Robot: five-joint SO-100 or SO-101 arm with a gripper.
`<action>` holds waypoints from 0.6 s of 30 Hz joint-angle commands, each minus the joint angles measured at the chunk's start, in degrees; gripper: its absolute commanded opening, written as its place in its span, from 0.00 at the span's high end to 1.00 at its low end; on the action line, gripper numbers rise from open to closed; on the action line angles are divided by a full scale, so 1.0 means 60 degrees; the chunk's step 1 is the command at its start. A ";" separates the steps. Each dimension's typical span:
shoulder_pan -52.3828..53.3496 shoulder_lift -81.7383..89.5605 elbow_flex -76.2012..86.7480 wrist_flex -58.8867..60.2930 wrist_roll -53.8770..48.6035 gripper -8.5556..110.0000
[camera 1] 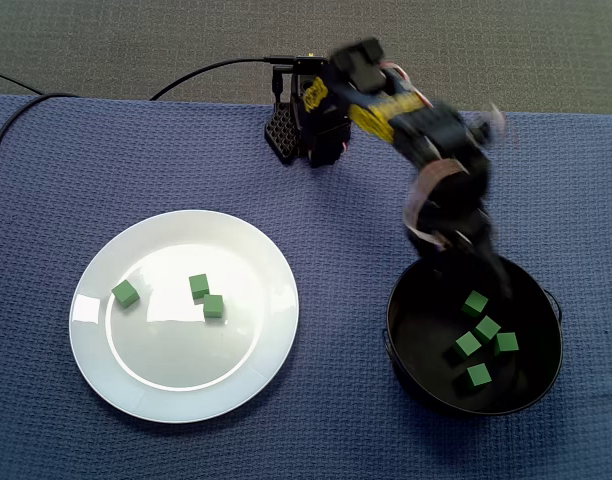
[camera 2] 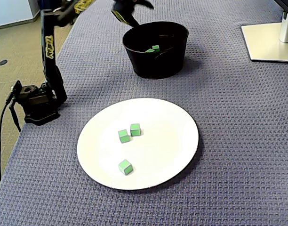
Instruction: Pick up the items on the white plate and put them in the black container.
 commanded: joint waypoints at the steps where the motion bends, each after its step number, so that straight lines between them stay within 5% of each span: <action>1: 0.3032 0.2549 -0.0542 0.1436 -0.0117 0.59; 9: 1.0283 0.2813 0.1260 0.2007 -0.1333 0.53; 18: 1.2393 0.0601 0.3252 0.0425 -0.1963 0.57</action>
